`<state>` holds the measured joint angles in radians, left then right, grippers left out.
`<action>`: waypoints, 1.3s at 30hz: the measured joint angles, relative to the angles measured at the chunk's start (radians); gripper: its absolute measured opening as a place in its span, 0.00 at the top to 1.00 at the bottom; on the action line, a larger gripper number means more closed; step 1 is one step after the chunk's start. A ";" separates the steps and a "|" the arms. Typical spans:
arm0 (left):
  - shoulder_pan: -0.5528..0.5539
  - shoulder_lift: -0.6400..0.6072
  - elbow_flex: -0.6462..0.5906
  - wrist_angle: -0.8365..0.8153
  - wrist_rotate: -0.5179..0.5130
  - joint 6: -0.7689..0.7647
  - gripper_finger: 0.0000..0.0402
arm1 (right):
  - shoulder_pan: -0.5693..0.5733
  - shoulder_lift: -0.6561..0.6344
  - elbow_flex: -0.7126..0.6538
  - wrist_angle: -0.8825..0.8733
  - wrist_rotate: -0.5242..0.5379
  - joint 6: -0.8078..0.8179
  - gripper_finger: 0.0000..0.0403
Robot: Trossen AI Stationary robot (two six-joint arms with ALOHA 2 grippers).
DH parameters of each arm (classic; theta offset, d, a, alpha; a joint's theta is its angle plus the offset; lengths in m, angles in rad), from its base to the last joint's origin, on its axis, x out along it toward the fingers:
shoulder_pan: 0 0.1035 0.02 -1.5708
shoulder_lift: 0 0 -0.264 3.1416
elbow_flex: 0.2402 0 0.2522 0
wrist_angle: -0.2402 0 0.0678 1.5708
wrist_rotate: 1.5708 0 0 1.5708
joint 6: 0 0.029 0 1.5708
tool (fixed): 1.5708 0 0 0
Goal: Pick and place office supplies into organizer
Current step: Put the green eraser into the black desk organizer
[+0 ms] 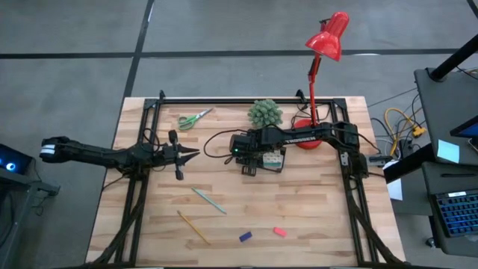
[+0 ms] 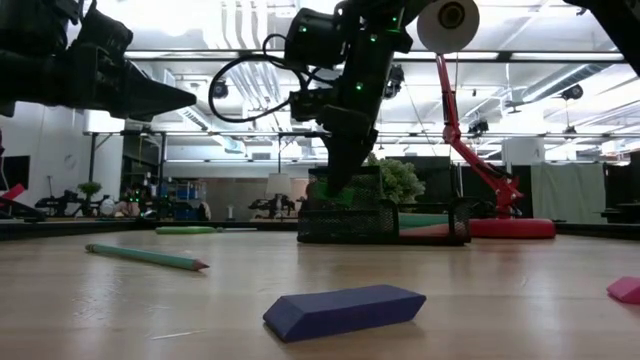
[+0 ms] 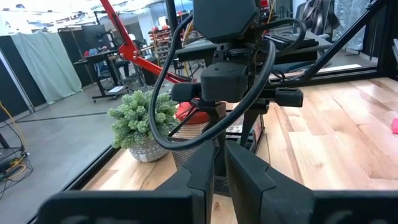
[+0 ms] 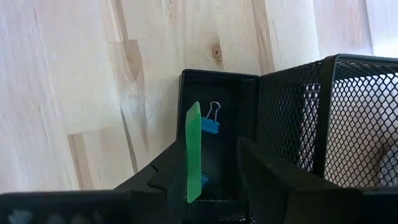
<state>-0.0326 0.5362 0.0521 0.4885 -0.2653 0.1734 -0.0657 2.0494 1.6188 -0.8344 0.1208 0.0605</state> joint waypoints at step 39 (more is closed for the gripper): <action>0.000 0.000 -0.001 -0.005 0.000 -0.001 0.93 | 0.048 0.000 -0.021 -0.049 0.253 0.202 0.51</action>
<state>-0.0326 0.5362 0.0513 0.4835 -0.2649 0.1722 -0.0179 2.0495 1.5978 -0.8835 0.3741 0.2625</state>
